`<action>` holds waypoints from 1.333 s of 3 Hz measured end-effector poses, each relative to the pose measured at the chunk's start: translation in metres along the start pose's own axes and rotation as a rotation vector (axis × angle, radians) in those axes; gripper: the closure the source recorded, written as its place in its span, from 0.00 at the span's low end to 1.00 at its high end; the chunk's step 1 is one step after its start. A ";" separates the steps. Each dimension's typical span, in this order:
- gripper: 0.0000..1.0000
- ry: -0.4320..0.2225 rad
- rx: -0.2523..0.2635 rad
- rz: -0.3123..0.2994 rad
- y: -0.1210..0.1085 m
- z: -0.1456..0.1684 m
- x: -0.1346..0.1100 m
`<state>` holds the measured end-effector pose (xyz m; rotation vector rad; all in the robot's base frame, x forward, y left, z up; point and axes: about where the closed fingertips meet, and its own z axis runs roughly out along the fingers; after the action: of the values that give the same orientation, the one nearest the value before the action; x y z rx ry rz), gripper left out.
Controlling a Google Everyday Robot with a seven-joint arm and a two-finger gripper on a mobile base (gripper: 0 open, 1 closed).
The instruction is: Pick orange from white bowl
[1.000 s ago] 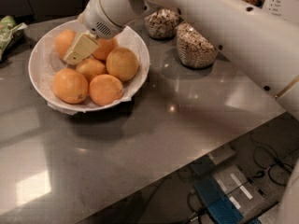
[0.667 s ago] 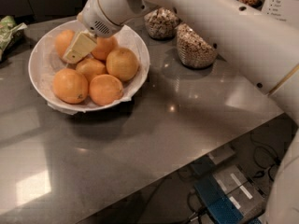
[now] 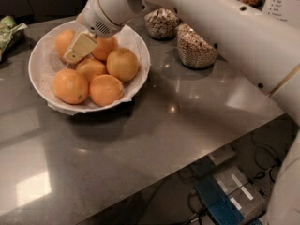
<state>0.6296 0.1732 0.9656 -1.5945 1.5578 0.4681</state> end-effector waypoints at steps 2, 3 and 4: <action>0.21 -0.015 -0.035 0.010 -0.009 0.026 0.000; 0.25 -0.020 -0.047 0.016 -0.014 0.038 0.001; 0.24 -0.020 -0.047 0.016 -0.014 0.038 0.001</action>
Offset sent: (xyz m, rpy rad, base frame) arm 0.0295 0.0274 -0.0193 0.0223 0.0453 0.0327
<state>0.6531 0.1999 0.9475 -1.6091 1.5562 0.5308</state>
